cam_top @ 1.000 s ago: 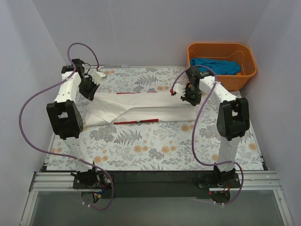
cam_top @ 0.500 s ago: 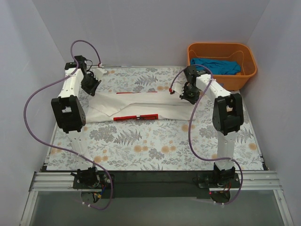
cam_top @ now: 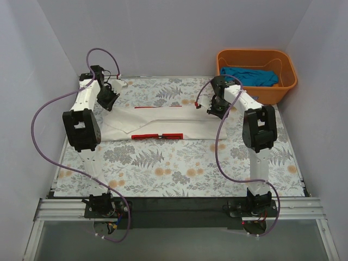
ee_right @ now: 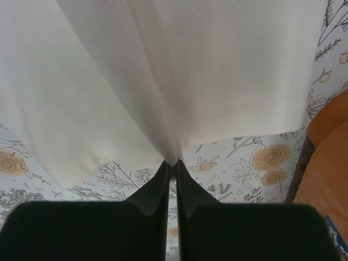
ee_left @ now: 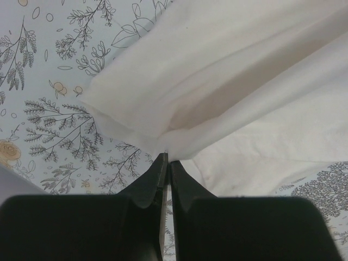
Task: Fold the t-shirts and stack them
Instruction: Fold the tshirt
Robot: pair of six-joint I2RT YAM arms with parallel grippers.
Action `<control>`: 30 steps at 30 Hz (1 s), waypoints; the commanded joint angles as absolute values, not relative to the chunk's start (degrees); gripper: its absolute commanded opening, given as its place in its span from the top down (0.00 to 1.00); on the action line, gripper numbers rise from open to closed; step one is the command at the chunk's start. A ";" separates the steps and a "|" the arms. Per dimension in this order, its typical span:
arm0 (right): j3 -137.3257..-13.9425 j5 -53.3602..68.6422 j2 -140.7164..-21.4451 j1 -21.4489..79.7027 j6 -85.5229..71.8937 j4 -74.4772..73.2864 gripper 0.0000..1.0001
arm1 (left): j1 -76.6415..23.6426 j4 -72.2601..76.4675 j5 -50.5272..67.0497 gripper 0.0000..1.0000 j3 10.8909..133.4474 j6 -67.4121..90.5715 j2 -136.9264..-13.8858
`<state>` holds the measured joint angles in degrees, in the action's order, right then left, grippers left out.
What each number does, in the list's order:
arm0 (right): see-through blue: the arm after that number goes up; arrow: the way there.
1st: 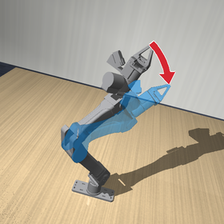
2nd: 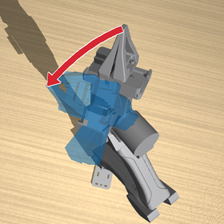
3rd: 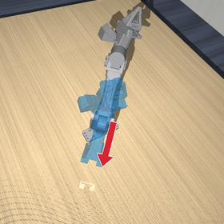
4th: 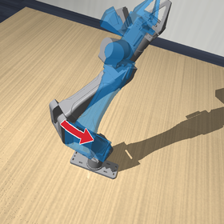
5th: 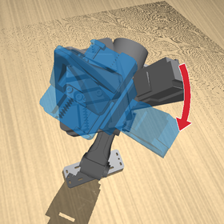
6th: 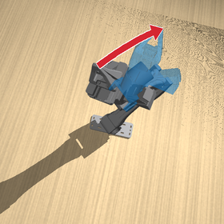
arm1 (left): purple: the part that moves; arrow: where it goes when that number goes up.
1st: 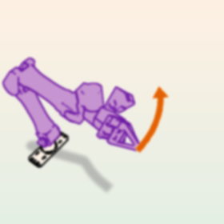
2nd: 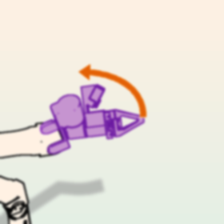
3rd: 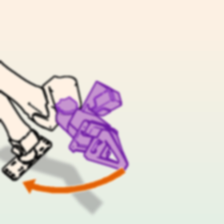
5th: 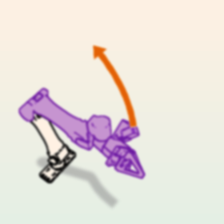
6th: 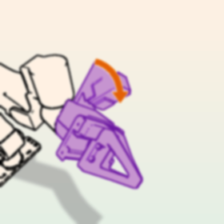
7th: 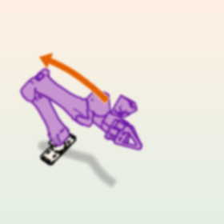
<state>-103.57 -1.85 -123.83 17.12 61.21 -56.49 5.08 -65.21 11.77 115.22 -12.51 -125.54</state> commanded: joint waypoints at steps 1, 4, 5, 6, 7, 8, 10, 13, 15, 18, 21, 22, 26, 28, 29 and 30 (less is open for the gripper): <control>-107.57 -5.53 -125.50 16.70 64.17 -57.57 0.85 | 5.19 -62.49 9.41 0.92 116.36 -10.64 -126.03; -109.33 -6.94 -124.81 16.53 63.02 -57.66 0.54 | 6.15 -64.15 10.45 0.76 117.68 -7.92 -126.04; -109.60 -6.68 -124.28 16.52 62.58 -57.66 0.50 | 6.59 -65.20 10.98 0.74 117.60 -7.30 -125.17; -109.51 -6.51 -123.49 16.44 62.06 -57.74 0.46 | 7.11 -65.65 11.25 0.73 117.34 -5.82 -124.72; -108.90 -6.24 -121.66 16.52 61.53 -57.92 0.46 | 8.42 -66.00 11.51 0.71 116.99 -4.93 -124.19; -107.85 -5.89 -120.51 16.52 60.83 -57.92 0.45 | 9.13 -66.61 12.38 0.67 116.03 -4.05 -123.67; -103.73 -4.66 -117.09 16.52 59.95 -58.18 0.44 | 11.76 -67.84 14.14 0.64 115.66 -1.16 -122.26; -98.46 -1.94 -113.57 16.26 56.79 -59.49 0.44 | 14.67 -72.23 18.10 0.59 113.83 2.52 -120.68; -96.34 1.47 -112.51 15.91 53.54 -60.29 0.46 | 16.34 -72.42 21.00 0.58 109.19 3.60 -118.32; -94.14 6.14 -112.15 15.82 49.77 -62.05 0.46 | 17.31 -71.72 23.20 0.55 101.90 5.01 -115.85; -93.17 8.79 -113.02 15.82 48.34 -62.05 0.46 | 17.67 -70.32 24.78 0.54 96.35 6.76 -113.73; -92.99 8.88 -113.38 15.91 48.34 -61.70 0.46 | 17.67 -69.53 24.87 0.54 95.20 7.12 -113.30; -92.20 8.96 -115.22 15.91 48.25 -59.51 0.46 | 17.75 -67.24 24.87 0.53 91.50 8.70 -113.03; -92.20 8.70 -115.75 16.00 48.34 -57.84 0.46 | 17.75 -66.02 24.79 0.53 90.10 9.84 -113.38; -92.02 8.18 -116.01 16.00 48.51 -57.48 0.45 | 17.75 -65.66 24.79 0.53 89.65 10.10 -113.81; -91.85 7.91 -116.54 16.08 48.78 -57.13 0.45 | 17.75 -65.31 24.96 0.53 89.39 11.06 -114.17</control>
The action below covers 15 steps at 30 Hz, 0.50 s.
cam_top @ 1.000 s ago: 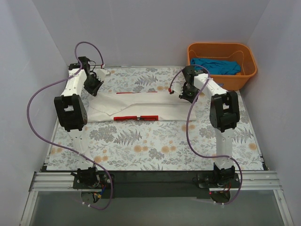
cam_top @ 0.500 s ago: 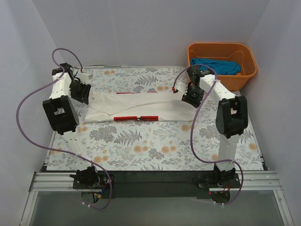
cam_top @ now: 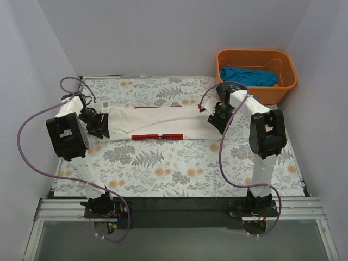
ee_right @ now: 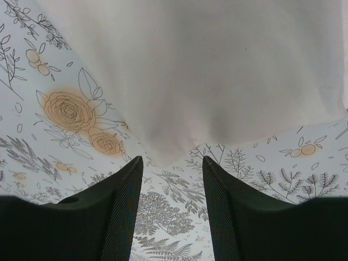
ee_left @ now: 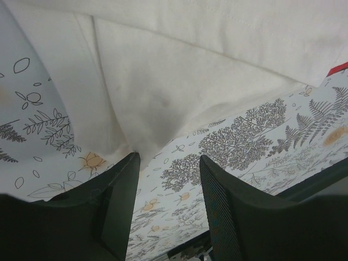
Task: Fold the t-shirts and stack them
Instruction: Fold the tshirt
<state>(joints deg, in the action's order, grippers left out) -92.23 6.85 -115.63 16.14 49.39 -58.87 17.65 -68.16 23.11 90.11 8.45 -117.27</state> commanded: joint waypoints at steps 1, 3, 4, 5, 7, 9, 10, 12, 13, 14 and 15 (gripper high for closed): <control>-91.50 7.65 -116.80 16.00 49.39 -56.69 0.45 | 17.75 -64.61 25.05 0.53 89.21 11.42 -114.43; -89.84 6.86 -116.89 16.08 50.09 -55.99 0.45 | 17.75 -64.34 25.31 0.54 89.03 12.04 -114.78; -89.13 6.59 -116.89 16.08 50.36 -54.94 0.45 | 17.75 -64.16 25.23 0.54 89.12 12.13 -114.87; -88.43 5.81 -116.81 16.08 50.88 -54.41 0.45 | 17.67 -64.16 25.05 0.55 89.12 12.30 -114.87; -86.93 5.19 -116.89 16.26 51.15 -53.62 0.46 | 17.84 -63.72 24.44 0.55 89.12 12.30 -114.44; -86.14 4.57 -116.98 16.43 51.50 -52.91 0.47 | 18.10 -63.20 23.03 0.55 89.03 12.22 -114.43; -85.00 4.22 -116.98 16.44 51.68 -52.48 0.48 | 18.02 -62.93 22.51 0.55 89.03 12.30 -114.61; -83.77 3.26 -116.98 16.70 52.29 -51.33 0.52 | 18.11 -63.02 22.41 0.55 89.30 12.30 -115.13; -82.72 2.82 -116.90 16.70 52.47 -50.98 0.53 | 18.19 -63.10 22.50 0.55 89.12 12.30 -115.57; -82.36 1.86 -116.89 16.79 52.64 -50.54 0.58 | 18.19 -63.19 22.59 0.56 89.03 12.30 -115.84; -82.01 1.41 -116.98 16.79 52.99 -50.02 0.62 | 18.19 -63.37 22.76 0.58 88.77 12.30 -115.93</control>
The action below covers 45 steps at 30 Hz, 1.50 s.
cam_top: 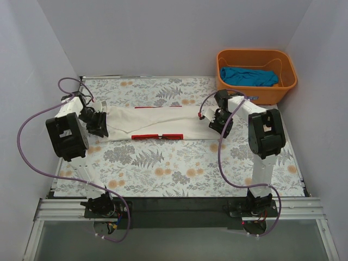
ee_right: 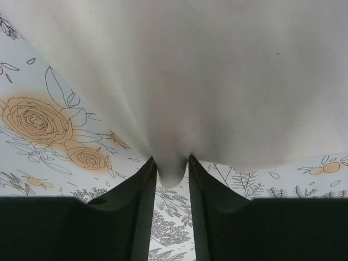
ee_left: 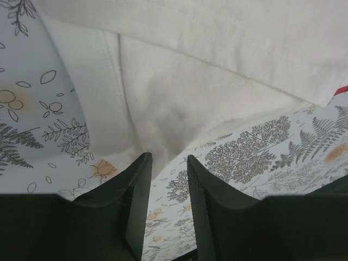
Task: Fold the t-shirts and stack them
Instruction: Fold the tshirt
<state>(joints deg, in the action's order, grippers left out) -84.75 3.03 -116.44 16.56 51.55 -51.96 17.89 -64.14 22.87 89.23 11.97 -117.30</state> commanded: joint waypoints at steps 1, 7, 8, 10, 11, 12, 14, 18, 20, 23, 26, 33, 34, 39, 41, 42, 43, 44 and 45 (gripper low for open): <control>-81.65 0.88 -117.07 16.79 53.09 -49.75 0.66 | 18.19 -63.11 22.50 0.72 87.64 12.30 -115.75; -76.83 -3.95 -115.14 16.70 55.28 -48.60 0.99 | 18.28 -63.28 19.87 1.00 81.23 9.58 -112.42; -75.08 -4.22 -113.92 16.61 55.54 -48.60 0.99 | 18.54 -63.46 19.86 1.00 80.52 9.32 -111.11; -72.78 -4.57 -112.16 16.61 56.16 -48.78 0.99 | 18.72 -64.07 19.78 1.00 78.76 8.70 -109.70; -71.64 -4.92 -111.28 16.61 57.12 -48.78 0.99 | 18.81 -64.16 19.86 1.00 77.01 8.61 -108.90; -69.02 -5.10 -109.36 16.61 57.56 -48.78 0.99 | 18.81 -64.42 19.86 1.00 75.77 8.27 -107.42; -66.81 -5.19 -107.67 16.61 58.36 -49.13 0.99 | 18.81 -64.60 20.13 1.00 72.79 7.65 -105.74; -68.02 -1.07 -104.60 16.79 57.40 -52.90 0.66 | 19.07 -65.47 23.19 0.90 72.41 7.56 -103.80; -74.16 4.29 -103.98 17.05 55.73 -56.23 0.61 | 19.51 -66.35 26.35 0.82 74.08 7.91 -102.48; -84.96 12.35 -103.10 17.58 52.39 -57.83 0.59 | 20.21 -66.89 30.04 0.73 79.79 9.92 -101.78; -95.13 17.90 -104.93 20.03 46.77 -57.48 0.59 | 20.30 -66.10 31.90 0.69 86.47 14.30 -104.31; -116.70 23.20 -120.04 31.98 38.68 -55.02 0.62 | 20.21 -63.81 34.01 0.63 98.08 25.38 -114.95; -118.46 23.55 -121.45 34.60 38.24 -53.63 0.62 | 20.21 -63.11 34.71 0.63 98.78 26.44 -116.01; -125.77 23.91 -127.88 42.44 37.35 -47.74 0.62 | 20.13 -61.80 35.68 0.60 99.67 30.49 -119.18; -124.64 23.03 -128.58 46.22 37.70 -41.88 0.61 | 20.13 -61.00 35.68 0.59 98.62 32.08 -119.01; -123.67 22.51 -128.67 47.54 37.97 -40.10 0.61 | 20.13 -60.39 35.60 0.59 97.31 32.43 -118.83; -122.36 21.63 -129.02 49.81 38.14 -38.08 0.61 | 20.13 -60.03 35.60 0.59 96.60 32.69 -118.39; -121.91 21.01 -129.89 50.88 37.97 -34.84 0.59 | 20.13 -59.68 35.25 0.59 95.90 33.13 -118.30; -121.73 20.66 -130.51 51.85 37.53 -33.59 0.59 | 20.13 -59.33 35.16 0.60 94.58 33.48 -118.13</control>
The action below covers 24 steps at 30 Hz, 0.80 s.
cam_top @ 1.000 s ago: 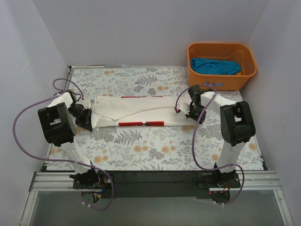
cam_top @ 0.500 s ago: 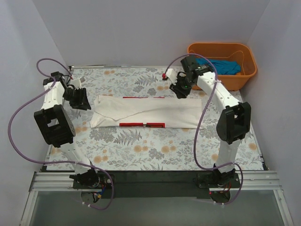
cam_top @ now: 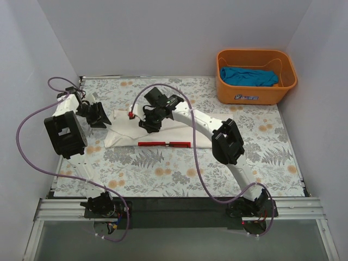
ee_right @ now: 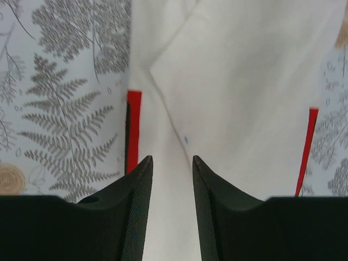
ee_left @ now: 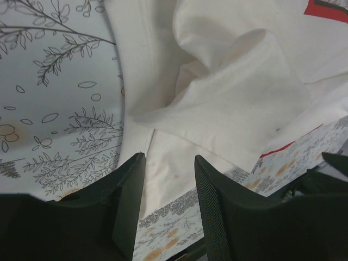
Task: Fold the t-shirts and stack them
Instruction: Fold the tshirt
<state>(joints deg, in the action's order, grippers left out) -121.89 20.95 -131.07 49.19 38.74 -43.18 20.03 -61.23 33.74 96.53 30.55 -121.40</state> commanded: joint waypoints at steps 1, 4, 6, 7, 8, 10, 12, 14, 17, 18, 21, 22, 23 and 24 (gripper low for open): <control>-121.90 20.22 -131.04 53.33 37.36 -32.62 0.58 | 20.13 -59.15 35.07 0.59 94.22 33.57 -117.78; -122.52 19.51 -133.24 55.10 36.65 -29.80 0.54 | 20.13 -58.54 35.16 0.59 92.47 34.19 -116.99; -122.43 19.08 -134.29 55.55 36.65 -27.96 0.52 | 20.13 -58.10 34.81 0.59 91.94 34.19 -116.37; -122.43 18.64 -134.56 55.81 36.65 -27.43 0.52 | 20.13 -58.18 34.80 0.59 91.76 34.10 -116.28; -122.43 18.63 -135.17 55.90 36.65 -26.99 0.51 | 20.13 -58.18 34.63 0.59 91.76 34.10 -116.19; -122.61 18.81 -135.70 56.07 36.65 -26.55 0.51 | 20.13 -58.10 34.54 0.59 91.85 34.01 -116.19; -122.17 19.07 -136.32 56.07 36.74 -26.37 0.51 | 20.13 -58.18 34.80 0.59 92.37 34.10 -116.54; -121.64 19.51 -136.67 56.16 36.13 -25.67 0.50 | 20.13 -58.53 35.33 0.59 93.25 34.19 -116.89; -120.15 19.60 -136.76 56.16 35.60 -24.53 0.50 | 20.13 -58.54 35.51 0.59 93.52 34.19 -117.25; -119.89 19.51 -136.76 56.25 35.25 -24.17 0.50 | 20.13 -58.36 35.59 0.59 93.52 34.28 -117.25; -119.18 19.42 -136.85 56.25 34.28 -23.12 0.50 | 20.13 -57.83 35.68 0.59 92.73 34.54 -117.25; -119.18 19.42 -137.02 56.34 34.10 -23.20 0.50 | 20.13 -57.83 35.60 0.59 92.38 34.54 -117.16; -119.27 19.51 -137.20 56.34 33.93 -23.12 0.50 | 20.13 -57.66 35.68 0.59 92.29 34.54 -117.16; -119.35 19.42 -137.28 56.51 33.84 -23.12 0.50 | 20.13 -57.57 35.60 0.59 92.02 34.63 -117.16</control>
<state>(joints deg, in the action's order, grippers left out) -119.13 19.38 -137.01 56.01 35.31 -26.15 20.03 -58.63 33.95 91.77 34.09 -120.86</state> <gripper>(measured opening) 0.501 0.413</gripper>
